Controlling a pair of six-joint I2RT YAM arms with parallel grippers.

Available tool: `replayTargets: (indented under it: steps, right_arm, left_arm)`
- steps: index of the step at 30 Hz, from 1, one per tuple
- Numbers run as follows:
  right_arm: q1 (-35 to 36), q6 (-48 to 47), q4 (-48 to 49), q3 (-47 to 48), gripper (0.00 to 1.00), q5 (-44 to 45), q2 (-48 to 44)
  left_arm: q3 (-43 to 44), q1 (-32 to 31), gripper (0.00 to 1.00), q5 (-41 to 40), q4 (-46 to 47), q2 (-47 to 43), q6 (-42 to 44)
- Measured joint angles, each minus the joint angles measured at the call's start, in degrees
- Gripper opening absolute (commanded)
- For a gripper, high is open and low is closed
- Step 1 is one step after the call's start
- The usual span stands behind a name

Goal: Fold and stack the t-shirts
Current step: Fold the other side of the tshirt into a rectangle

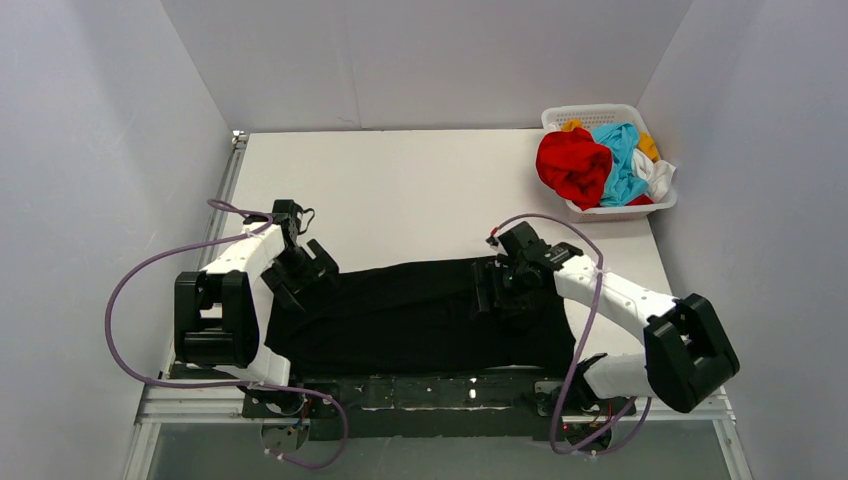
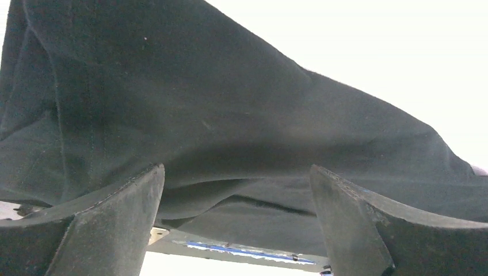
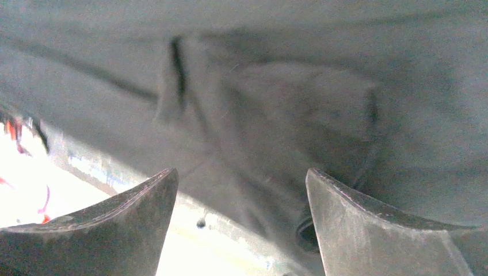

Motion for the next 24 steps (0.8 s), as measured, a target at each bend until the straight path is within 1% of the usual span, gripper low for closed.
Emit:
replayTargets:
  steps: [2, 5, 8, 11, 13, 15, 17, 20, 24]
  right_arm:
    - [3.1, -1.1, -2.0, 0.0, 0.9, -2.8, -2.2]
    - [9.5, -2.0, -4.7, -0.5, 0.9, -6.1, -6.7]
    - [15.7, -1.8, -7.5, -1.9, 0.9, -9.0, -13.2]
    - [17.1, -1.1, -10.8, -2.4, 0.98, -8.8, -19.8]
    - [17.0, 0.0, -11.6, -2.3, 0.98, -5.6, -23.6]
    - [16.2, 1.1, -12.2, -1.7, 0.98, -1.7, -25.0]
    - [12.9, 1.7, -12.4, -0.3, 0.98, 2.0, -23.8]
    - [5.6, 2.6, -10.1, 2.3, 0.98, 5.7, -18.4]
    - [-2.5, 2.5, -2.6, 3.1, 0.95, 8.9, -7.5]
  left_arm:
    - [0.0, 0.1, 0.98, -0.6, 0.0, 0.0, 0.1]
    - [0.0, 0.2, 0.98, -1.2, -0.2, 0.0, 0.3]
    - [0.0, 0.2, 0.98, -1.7, -0.3, 0.0, 0.4]
    - [0.0, 0.3, 0.98, -2.7, -0.6, 0.0, 0.6]
    - [0.0, 0.3, 0.98, -3.1, -0.9, 0.0, 0.8]
    - [0.0, 0.3, 0.98, -3.3, -1.1, 0.0, 0.8]
    - [0.0, 0.3, 0.98, -3.3, -1.2, 0.0, 0.9]
    - [0.0, 0.3, 0.98, -3.3, -1.4, 0.0, 0.9]
    - [0.0, 0.3, 0.98, -3.3, -1.3, 0.0, 0.9]
